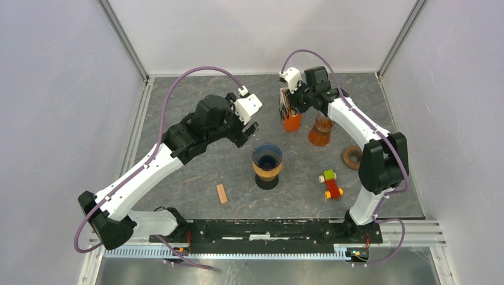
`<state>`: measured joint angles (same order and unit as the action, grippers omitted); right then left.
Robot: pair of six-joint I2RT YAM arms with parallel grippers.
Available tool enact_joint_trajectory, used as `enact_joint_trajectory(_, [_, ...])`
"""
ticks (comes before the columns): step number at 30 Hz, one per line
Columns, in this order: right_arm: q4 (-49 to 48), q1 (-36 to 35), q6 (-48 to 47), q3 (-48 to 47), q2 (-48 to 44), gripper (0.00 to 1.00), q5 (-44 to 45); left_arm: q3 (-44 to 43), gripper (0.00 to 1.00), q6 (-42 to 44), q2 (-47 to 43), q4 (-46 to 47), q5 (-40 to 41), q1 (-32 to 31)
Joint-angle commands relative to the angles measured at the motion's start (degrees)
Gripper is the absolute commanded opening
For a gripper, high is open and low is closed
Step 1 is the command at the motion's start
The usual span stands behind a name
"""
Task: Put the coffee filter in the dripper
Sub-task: Pick up the coffee filter from the coffee filter holder.
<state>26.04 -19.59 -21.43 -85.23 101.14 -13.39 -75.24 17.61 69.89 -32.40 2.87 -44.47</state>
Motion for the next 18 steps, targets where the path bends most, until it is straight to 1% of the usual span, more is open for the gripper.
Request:
enact_joint_trajectory(1, [-0.43, 0.23, 0.60, 0.33, 1.53, 0.31, -1.28, -0.10, 0.86, -0.91, -1.13, 2.78, -0.68, 0.17])
enact_joint_trajectory(8, [-0.18, 0.28, 0.43, 0.32, 2.51, 0.29, -1.29, 0.17, 0.87, -0.83, -1.02, 2.78, -0.81, 0.17])
enact_joint_trajectory(11, [-0.26, 0.26, 0.51, 0.41, 2.75, 0.26, -1.13, 0.17, 0.87, -0.82, -1.14, 2.78, -0.79, 0.19])
enact_joint_trajectory(14, [-0.28, 0.24, 0.52, 0.33, 3.17, 0.25, -1.20, 0.27, 0.87, -0.78, -1.29, 2.78, -0.76, 0.17])
enact_joint_trajectory(18, [-0.38, 0.22, 0.51, 0.00, 3.56, 0.18, -1.26, 0.53, 0.87, -0.65, -1.51, 2.78, -0.65, 0.17])
